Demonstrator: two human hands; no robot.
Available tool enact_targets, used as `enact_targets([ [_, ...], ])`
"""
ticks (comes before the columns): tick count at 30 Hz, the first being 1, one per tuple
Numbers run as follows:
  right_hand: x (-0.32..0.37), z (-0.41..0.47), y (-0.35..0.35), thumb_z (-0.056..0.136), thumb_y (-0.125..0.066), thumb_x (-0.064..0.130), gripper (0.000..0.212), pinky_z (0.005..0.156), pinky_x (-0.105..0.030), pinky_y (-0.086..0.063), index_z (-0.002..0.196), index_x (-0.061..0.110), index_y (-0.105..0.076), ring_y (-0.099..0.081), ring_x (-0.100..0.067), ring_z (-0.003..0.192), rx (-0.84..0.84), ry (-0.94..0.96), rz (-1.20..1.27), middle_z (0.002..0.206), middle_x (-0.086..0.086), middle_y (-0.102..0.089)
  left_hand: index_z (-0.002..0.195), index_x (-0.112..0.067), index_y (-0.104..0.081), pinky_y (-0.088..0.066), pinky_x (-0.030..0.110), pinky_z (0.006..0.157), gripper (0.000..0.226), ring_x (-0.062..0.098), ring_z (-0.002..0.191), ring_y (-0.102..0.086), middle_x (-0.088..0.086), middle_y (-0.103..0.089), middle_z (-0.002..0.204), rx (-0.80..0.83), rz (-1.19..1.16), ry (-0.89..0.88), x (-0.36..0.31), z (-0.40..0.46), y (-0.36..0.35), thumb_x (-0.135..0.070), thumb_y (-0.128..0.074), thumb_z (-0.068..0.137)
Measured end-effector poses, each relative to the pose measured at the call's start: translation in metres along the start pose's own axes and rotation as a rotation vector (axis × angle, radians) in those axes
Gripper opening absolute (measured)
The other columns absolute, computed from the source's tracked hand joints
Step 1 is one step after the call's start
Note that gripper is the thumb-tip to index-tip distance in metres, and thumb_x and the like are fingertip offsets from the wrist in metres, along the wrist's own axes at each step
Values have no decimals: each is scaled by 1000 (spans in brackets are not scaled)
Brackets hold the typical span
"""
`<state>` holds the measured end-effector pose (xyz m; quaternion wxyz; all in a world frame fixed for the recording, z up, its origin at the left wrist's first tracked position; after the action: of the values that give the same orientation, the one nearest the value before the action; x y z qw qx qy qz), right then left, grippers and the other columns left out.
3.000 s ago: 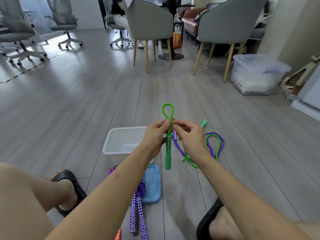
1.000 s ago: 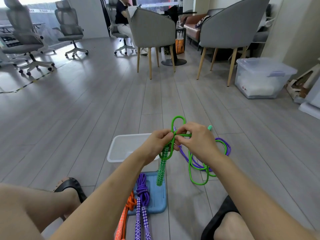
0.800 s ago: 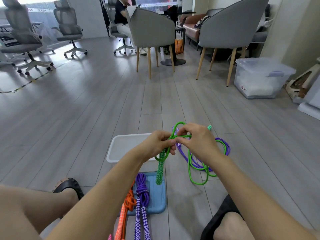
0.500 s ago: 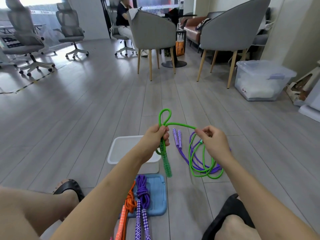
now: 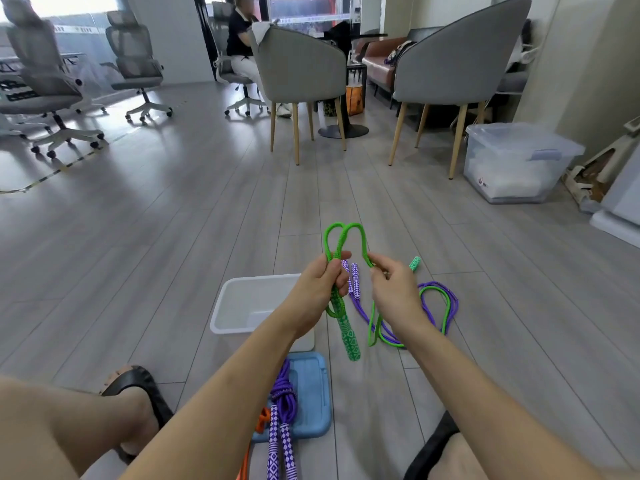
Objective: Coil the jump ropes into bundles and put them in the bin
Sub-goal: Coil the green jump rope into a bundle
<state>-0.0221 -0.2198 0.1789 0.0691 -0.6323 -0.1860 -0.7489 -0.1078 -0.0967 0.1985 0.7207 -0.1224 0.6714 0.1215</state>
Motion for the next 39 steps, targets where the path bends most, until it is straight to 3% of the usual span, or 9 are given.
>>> enact_targets([
  [5, 10, -10, -5, 94, -69, 19, 7, 78, -41, -59, 94, 25, -72, -67, -19, 80, -21, 62, 104, 86, 2, -74, 110, -2, -53, -37, 40, 77, 28, 14, 67, -43, -3, -44, 71, 102, 51, -47, -2, -6, -3, -22, -34, 109],
  [9, 8, -11, -10, 95, -65, 20, 10, 83, -50, -60, 93, 25, -73, -74, -27, 83, 67, 109, 44, 83, -2, -76, 130, 5, -50, -40, 32, 73, 34, 13, 67, -45, -1, -43, 72, 95, 67, -30, -1, -4, -1, -15, -30, 112],
  [12, 9, -6, -7, 96, -65, 17, 15, 85, -47, -60, 95, 28, -75, -74, -25, 83, 120, 89, 34, 83, 0, -78, 124, -1, -54, -42, 30, 73, 31, 13, 68, -46, -2, -44, 73, 97, 86, -30, 0, -4, 0, -16, -30, 112],
  [15, 9, -2, -6, 94, -67, 18, 12, 68, -35, -54, 96, 24, -78, -64, -11, 64, 154, 79, -23, 77, 2, -75, 115, -6, -52, -43, 30, 71, 25, 13, 67, -46, -2, -45, 72, 67, 67, -3, 4, -3, 1, -18, -30, 112],
  [19, 16, -8, -9, 93, -71, 18, 5, 55, -24, -43, 90, 21, -74, -53, -5, 48, 186, 33, -66, 64, 10, -64, 101, -13, -49, -38, 31, 64, 21, 14, 62, -48, 1, -50, 71, -225, 23, 72, 6, 7, 11, -21, -31, 111],
  [24, 29, -22, -11, 95, -71, 22, 5, 56, -16, -40, 94, 21, -76, -50, -1, 53, 466, 61, -124, 63, 18, -65, 94, -14, -46, -55, 36, 76, 26, 20, 71, -68, 6, -63, 82, -470, -458, 24, -2, 18, 40, -23, -29, 113],
  [28, 29, -24, -3, 98, -69, 23, 7, 67, -19, -45, 100, 21, -76, -59, -2, 68, 643, 121, -226, 76, 7, -73, 88, -18, -41, -56, 33, 68, 30, 15, 51, -51, -2, -45, 65, -494, -727, -26, -12, 23, 64, -29, -29, 113],
  [32, 22, -14, 15, 100, -66, 31, 14, 69, -33, -47, 94, 25, -76, -57, -6, 66, 669, 155, -369, 68, 5, -67, 85, -22, -41, -37, 22, 46, 30, 10, 44, -37, -7, -37, 60, -533, -666, -14, -21, 22, 82, -29, -30, 112],
  [39, 33, -6, 24, 98, -62, 45, 14, 67, -32, -44, 99, 35, -72, -53, -2, 69, 477, 326, -524, 76, 22, -64, 93, -17, -47, -33, 24, 46, 27, 11, 47, -36, -5, -37, 61, -351, -240, 17, -16, 14, 65, -32, -34, 112],
])
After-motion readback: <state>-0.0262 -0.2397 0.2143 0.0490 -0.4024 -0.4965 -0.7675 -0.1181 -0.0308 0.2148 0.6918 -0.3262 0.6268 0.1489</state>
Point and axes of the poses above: each hand's wrist, its own z-axis towards the middle knuckle, its own y-axis out of the back of the hand, x = y × z, the point moved 2 cm from there along z, towards the middle knuckle
